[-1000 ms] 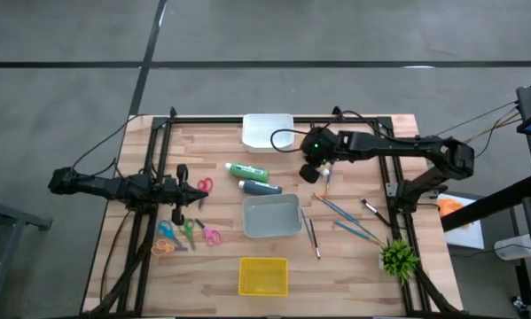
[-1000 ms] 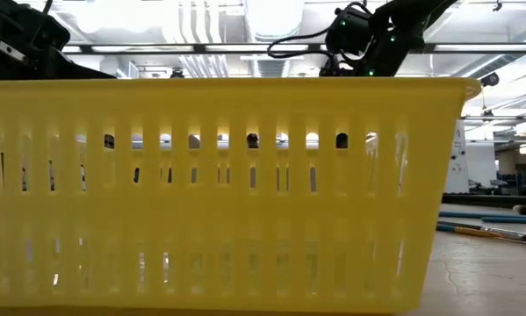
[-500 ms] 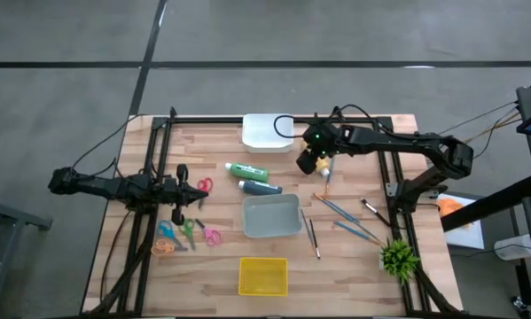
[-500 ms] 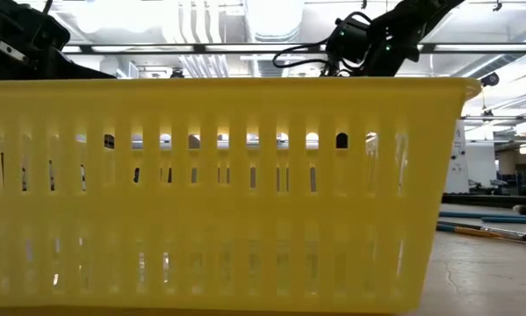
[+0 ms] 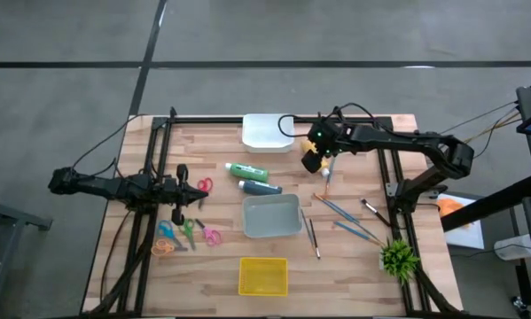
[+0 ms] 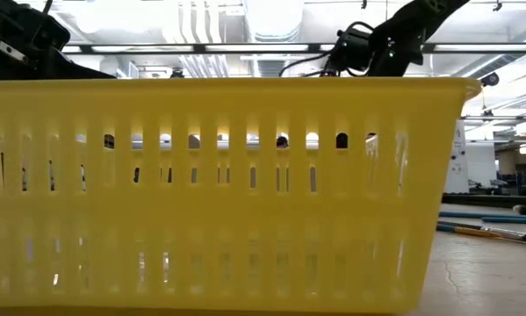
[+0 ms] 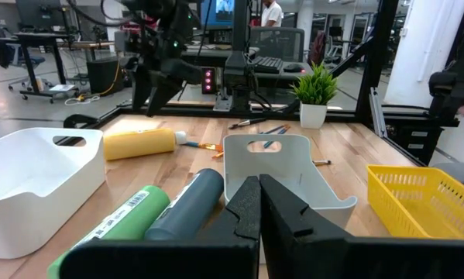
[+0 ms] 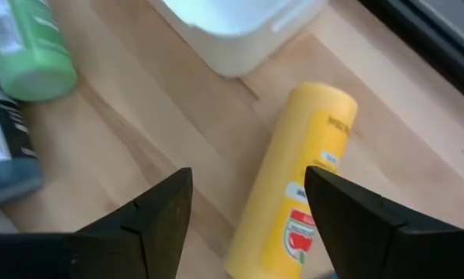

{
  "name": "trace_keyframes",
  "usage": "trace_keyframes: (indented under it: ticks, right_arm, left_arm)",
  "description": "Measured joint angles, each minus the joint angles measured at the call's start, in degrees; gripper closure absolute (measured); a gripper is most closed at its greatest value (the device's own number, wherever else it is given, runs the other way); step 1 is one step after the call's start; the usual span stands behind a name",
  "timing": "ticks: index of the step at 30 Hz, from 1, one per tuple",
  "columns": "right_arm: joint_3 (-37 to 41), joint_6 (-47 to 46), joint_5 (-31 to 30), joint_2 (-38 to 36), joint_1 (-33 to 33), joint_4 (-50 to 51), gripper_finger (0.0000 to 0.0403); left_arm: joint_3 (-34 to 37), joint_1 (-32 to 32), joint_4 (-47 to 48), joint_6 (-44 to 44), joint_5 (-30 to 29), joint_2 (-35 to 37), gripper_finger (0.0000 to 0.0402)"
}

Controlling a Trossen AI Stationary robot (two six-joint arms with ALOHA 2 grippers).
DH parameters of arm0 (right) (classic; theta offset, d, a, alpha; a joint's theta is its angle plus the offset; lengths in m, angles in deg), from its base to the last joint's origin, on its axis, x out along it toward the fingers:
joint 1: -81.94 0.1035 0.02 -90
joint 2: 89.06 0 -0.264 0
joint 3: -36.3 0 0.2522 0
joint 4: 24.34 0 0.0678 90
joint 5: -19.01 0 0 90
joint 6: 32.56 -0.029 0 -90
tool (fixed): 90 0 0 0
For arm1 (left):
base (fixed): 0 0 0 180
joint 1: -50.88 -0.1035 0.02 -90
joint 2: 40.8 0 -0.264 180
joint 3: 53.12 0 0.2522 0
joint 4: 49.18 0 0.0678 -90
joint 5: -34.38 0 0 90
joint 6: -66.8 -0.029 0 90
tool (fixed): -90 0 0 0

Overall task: Pick & Place Paint Supplies
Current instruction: Put the yellow paint bottle into the white bin

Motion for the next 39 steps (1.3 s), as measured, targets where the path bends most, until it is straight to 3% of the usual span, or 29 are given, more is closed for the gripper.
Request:
trace_keyframes:
  ticks: [8,16,21,33,39]
  right_arm:
    - [0.3,-2.1,-0.9,3.1,-1.0,-1.3,0.0147]
    - [-0.3,0.9,-1.3,6.4,-1.5,-0.7,0.0064]
    - [-0.3,1.1,-1.3,8.5,-3.2,-0.8,0.004]
    - [-0.3,2.4,0.1,12.7,-4.4,-2.6,0.0043]
    - [-0.3,3.1,0.2,12.6,-4.3,-2.7,0.0107]
  left_arm:
    - [0.0,0.0,0.0,0.0,0.0,0.0,0.0401]
    - [0.0,0.0,0.0,0.0,0.0,0.0,0.0401]
    - [0.0,0.0,0.0,0.0,0.0,0.0,0.0401]
    - [0.0,0.0,0.0,0.0,0.0,0.0,0.0401]
    - [0.0,0.0,0.0,0.0,0.0,0.0,0.0401]
